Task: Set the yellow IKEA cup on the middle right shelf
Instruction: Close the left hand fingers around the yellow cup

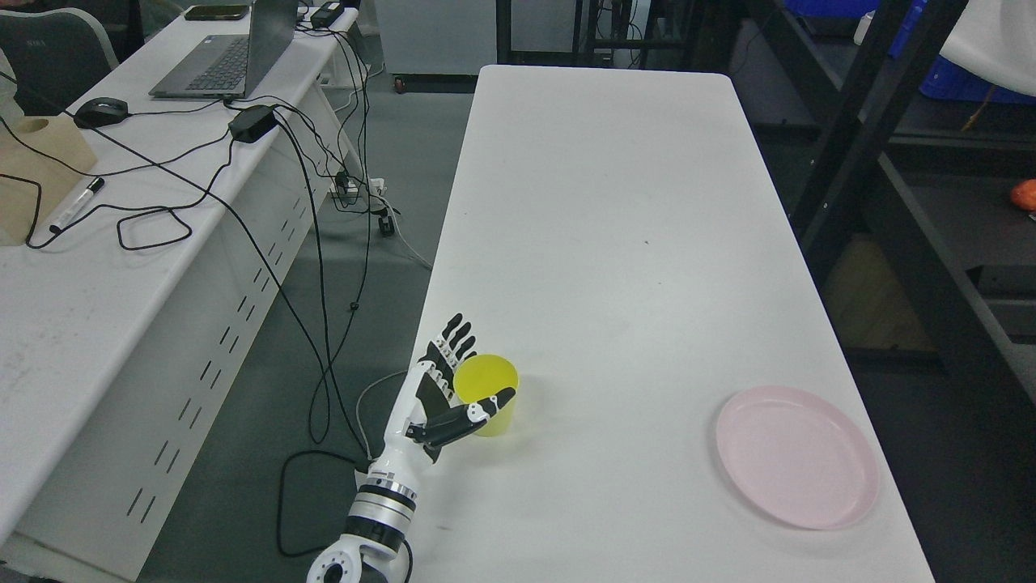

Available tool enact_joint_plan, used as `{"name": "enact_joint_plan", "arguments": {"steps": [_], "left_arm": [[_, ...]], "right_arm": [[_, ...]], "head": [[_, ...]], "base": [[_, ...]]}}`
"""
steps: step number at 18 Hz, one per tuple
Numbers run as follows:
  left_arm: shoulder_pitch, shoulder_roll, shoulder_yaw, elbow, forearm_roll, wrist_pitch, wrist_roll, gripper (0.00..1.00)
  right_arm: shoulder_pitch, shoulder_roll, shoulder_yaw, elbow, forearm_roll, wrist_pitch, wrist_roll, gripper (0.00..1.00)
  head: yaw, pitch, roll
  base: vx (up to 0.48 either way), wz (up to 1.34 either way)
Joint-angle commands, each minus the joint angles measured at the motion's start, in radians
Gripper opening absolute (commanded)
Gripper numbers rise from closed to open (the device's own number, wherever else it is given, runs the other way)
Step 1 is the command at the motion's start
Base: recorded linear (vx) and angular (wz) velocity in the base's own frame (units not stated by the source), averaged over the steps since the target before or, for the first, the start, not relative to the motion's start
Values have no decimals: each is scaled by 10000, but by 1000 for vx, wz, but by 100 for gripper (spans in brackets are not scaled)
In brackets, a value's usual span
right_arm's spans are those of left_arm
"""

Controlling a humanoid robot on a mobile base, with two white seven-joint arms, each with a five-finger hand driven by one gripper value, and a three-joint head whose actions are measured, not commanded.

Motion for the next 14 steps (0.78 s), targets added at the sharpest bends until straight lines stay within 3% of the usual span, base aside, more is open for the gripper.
{"name": "enact_joint_plan", "arguments": {"steps": [1, 14], "left_arm": [[-276, 174, -1017, 1085, 100, 78, 0, 99], [-921, 174, -525, 2145, -452, 293, -15, 94]], "right_arm": [[138, -175, 169, 0, -245, 6, -7, 99], [138, -175, 169, 0, -245, 6, -7, 99]], "head": [[0, 0, 0], [0, 0, 0]], "base": [[0, 0], [0, 0]]}}
